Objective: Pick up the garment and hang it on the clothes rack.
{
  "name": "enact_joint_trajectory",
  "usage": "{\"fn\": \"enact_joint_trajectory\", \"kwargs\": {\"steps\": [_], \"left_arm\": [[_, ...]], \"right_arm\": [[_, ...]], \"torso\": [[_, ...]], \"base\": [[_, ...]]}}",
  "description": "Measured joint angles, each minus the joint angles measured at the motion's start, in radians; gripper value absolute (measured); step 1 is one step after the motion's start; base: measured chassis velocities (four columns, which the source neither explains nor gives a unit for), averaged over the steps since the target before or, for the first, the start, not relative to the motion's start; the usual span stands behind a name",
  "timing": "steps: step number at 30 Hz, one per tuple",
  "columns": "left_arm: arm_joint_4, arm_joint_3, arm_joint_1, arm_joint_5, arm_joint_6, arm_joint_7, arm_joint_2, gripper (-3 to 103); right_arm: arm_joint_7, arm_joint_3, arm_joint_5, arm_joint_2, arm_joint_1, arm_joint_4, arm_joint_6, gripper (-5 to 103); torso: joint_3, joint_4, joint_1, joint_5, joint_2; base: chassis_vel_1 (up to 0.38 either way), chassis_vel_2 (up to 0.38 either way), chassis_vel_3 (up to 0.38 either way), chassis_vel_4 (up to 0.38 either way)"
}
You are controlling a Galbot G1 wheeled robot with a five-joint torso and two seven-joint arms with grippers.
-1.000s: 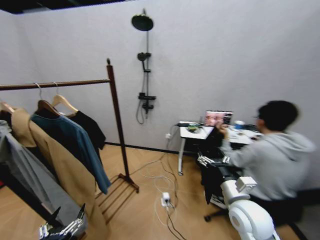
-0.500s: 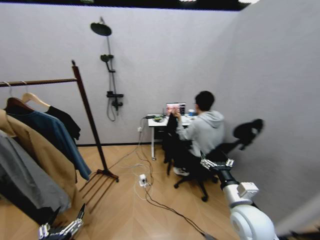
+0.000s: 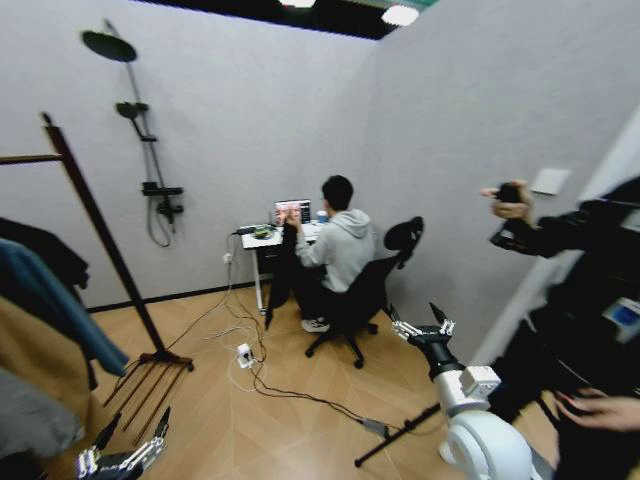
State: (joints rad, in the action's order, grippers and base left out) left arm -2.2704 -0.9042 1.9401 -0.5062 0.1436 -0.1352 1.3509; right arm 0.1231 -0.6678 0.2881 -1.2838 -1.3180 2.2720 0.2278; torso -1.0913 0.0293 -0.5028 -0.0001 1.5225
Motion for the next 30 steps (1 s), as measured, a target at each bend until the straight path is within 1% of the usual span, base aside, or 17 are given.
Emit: {"fn": "enact_joint_trajectory", "kwargs": {"steps": [1, 3, 4, 7, 9, 12, 17, 18, 19, 21, 23, 24, 25, 27, 28, 29, 30], "left_arm": [[0.000, 0.000, 0.000, 0.000, 0.000, 0.000, 0.000, 100], [0.000, 0.000, 0.000, 0.000, 0.000, 0.000, 0.000, 100], [0.000, 0.000, 0.000, 0.000, 0.000, 0.000, 0.000, 100], [0.000, 0.000, 0.000, 0.000, 0.000, 0.000, 0.000, 100], [0.000, 0.000, 0.000, 0.000, 0.000, 0.000, 0.000, 100], [0.000, 0.000, 0.000, 0.000, 0.000, 0.000, 0.000, 100], [0.000, 0.000, 0.000, 0.000, 0.000, 0.001, 0.000, 100], [0.000, 0.000, 0.000, 0.000, 0.000, 0.001, 0.000, 100], [0.000, 0.000, 0.000, 0.000, 0.000, 0.000, 0.000, 100], [0.000, 0.000, 0.000, 0.000, 0.000, 0.000, 0.000, 100], [0.000, 0.000, 0.000, 0.000, 0.000, 0.000, 0.000, 100], [0.000, 0.000, 0.000, 0.000, 0.000, 0.000, 0.000, 100], [0.000, 0.000, 0.000, 0.000, 0.000, 0.000, 0.000, 100], [0.000, 0.000, 0.000, 0.000, 0.000, 0.000, 0.000, 100], [0.000, 0.000, 0.000, 0.000, 0.000, 0.001, 0.000, 100], [0.000, 0.000, 0.000, 0.000, 0.000, 0.001, 0.000, 100], [0.000, 0.000, 0.000, 0.000, 0.000, 0.001, 0.000, 100]], "right_arm": [[0.000, 0.000, 0.001, 0.000, -0.001, 0.000, 0.000, 100], [0.000, 0.000, 0.001, 0.001, -0.001, 0.000, 0.000, 100], [0.000, 0.000, 0.003, 0.001, -0.001, -0.002, 0.000, 100], [0.000, 0.000, 0.004, 0.001, 0.000, -0.006, 0.000, 100], [0.000, 0.003, 0.004, 0.000, 0.000, -0.008, -0.004, 100], [0.000, 0.008, 0.004, 0.000, 0.002, -0.014, -0.006, 100], [-0.001, 0.013, 0.003, -0.002, 0.010, -0.020, -0.006, 100], [-0.001, 0.017, 0.002, -0.002, 0.013, -0.023, -0.006, 100], [-0.002, 0.020, 0.001, -0.002, 0.015, -0.026, -0.007, 100], [-0.002, 0.020, 0.001, -0.002, 0.015, -0.026, -0.007, 100], [-0.002, 0.026, 0.001, -0.003, 0.018, -0.029, -0.010, 100], [-0.002, 0.026, 0.001, -0.003, 0.018, -0.029, -0.010, 100], [-0.004, 0.031, 0.001, -0.003, 0.019, -0.035, -0.016, 100], [-0.010, 0.035, 0.001, -0.003, 0.019, -0.041, -0.027, 100], [-0.012, 0.038, 0.001, -0.003, 0.020, -0.044, -0.029, 100], [-0.014, 0.040, 0.000, -0.003, 0.021, -0.045, -0.029, 100], [-0.014, 0.041, 0.000, -0.003, 0.021, -0.047, -0.029, 100]], "torso": [[0.000, -0.0001, 0.000, 0.0006, 0.000], [0.000, -0.0001, 0.001, -0.0001, 0.000], [0.000, -0.0004, 0.000, 0.0000, 0.000], [0.000, -0.0003, 0.001, 0.0006, 0.000], [0.000, -0.0008, 0.001, -0.0006, 0.000], [0.000, -0.0009, 0.000, 0.0005, 0.000], [0.001, -0.0006, 0.001, -0.0005, 0.001], [0.000, -0.0008, 0.001, 0.0003, 0.001], [0.000, -0.0004, 0.001, 0.0006, 0.000], [0.000, -0.0004, 0.001, 0.0006, 0.000], [0.001, -0.0006, 0.001, -0.0013, 0.001], [0.001, -0.0006, 0.001, -0.0013, 0.001], [0.000, -0.0007, 0.001, 0.0006, 0.001], [0.000, -0.0005, 0.001, 0.0007, 0.001], [0.001, -0.0009, 0.002, -0.0006, 0.001], [0.001, -0.0010, 0.002, -0.0004, 0.001], [0.001, -0.0006, 0.002, -0.0004, 0.001]], "base": [[0.052, -0.297, -0.296, 0.072], [0.066, -0.297, -0.253, 0.147], [0.172, -0.272, -0.253, 0.177], [0.186, -0.231, -0.222, 0.190], [0.269, -0.232, -0.202, 0.234], [0.282, -0.235, -0.246, 0.257], [0.304, -0.309, -0.312, 0.286], [0.356, -0.354, -0.353, 0.356], [0.356, -0.352, -0.338, 0.356], [0.356, -0.352, -0.338, 0.356], [0.319, -0.325, -0.294, 0.323], [0.305, -0.325, -0.293, 0.314], [0.322, -0.285, -0.293, 0.280], [0.275, -0.257, -0.283, 0.247], [0.146, -0.135, -0.177, 0.213], [0.146, -0.135, -0.078, 0.165], [0.080, 0.041, -0.078, 0.091]]}}
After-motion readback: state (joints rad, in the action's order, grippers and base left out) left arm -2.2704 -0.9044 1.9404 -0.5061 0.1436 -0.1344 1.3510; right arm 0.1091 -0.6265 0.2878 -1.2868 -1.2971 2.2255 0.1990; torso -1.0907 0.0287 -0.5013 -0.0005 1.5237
